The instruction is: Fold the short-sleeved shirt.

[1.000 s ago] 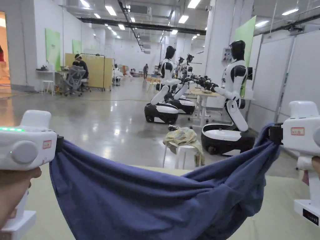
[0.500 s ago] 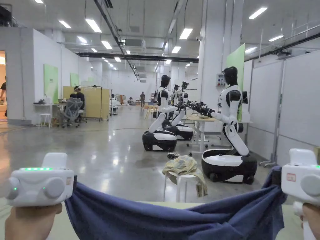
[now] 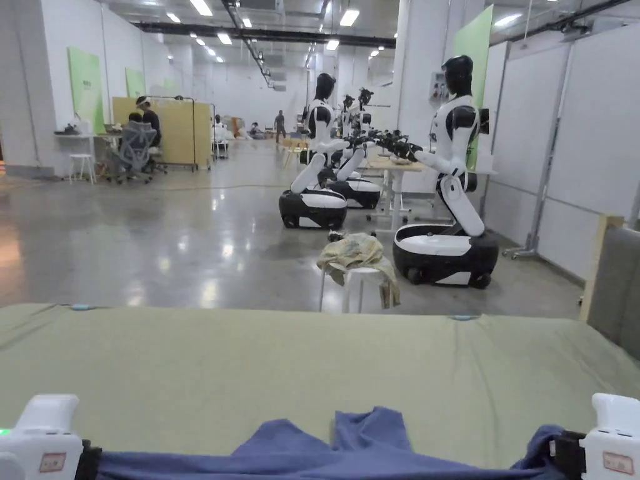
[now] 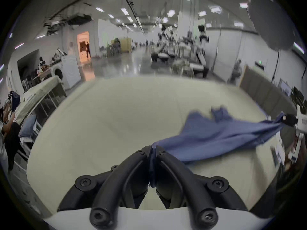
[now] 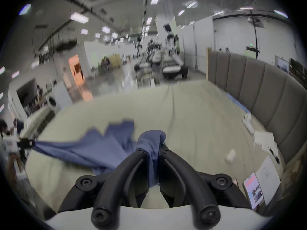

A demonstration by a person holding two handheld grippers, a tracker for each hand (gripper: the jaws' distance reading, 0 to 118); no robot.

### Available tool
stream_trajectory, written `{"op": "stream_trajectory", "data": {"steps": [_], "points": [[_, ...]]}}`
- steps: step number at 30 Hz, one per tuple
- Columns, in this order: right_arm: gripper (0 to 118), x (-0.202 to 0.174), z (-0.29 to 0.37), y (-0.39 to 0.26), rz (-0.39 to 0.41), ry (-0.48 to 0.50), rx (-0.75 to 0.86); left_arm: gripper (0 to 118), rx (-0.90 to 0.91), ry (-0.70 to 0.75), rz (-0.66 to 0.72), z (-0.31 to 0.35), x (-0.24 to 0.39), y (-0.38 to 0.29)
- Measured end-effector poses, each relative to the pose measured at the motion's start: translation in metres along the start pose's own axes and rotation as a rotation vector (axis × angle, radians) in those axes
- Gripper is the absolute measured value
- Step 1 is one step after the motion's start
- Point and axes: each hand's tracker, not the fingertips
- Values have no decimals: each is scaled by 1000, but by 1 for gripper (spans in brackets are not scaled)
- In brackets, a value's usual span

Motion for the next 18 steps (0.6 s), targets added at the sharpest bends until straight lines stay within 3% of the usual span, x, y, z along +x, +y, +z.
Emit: {"op": "stream_trajectory", "data": {"steps": [2, 6, 7, 8, 9, 10, 11, 14, 16, 18], "points": [[12, 1, -7, -58, 42, -23, -117, 6, -74, -14, -12, -5, 4, -59], [12, 0, -32, -130, 30, -28, -264, 7, -169, -28, 77, -24, 5, -128], [16, -1, -35, -135, 27, -14, -277, 9, -157, -37, 94, -25, 4, -135], [35, -4, -34, -134, 36, -21, -271, 21, -105, 14, 84, -21, 6, -134], [82, -5, -31, -131, 44, -26, -265, 48, -66, 82, 28, -16, 8, -131], [104, -9, -18, -124, 52, -14, -224, 66, -11, 106, -29, -6, 12, -126], [111, -15, -2, -114, 62, 16, -134, 73, 50, 130, -64, 10, 22, -117], [111, -48, 44, -82, 111, 50, 211, 73, 314, 117, -81, 47, 62, -89], [111, -72, 65, -68, 102, 116, 395, 73, 440, 28, -71, 62, 93, -72], [111, -95, 81, -61, 104, 135, 515, 73, 533, 28, -96, 71, 123, -62]]}}
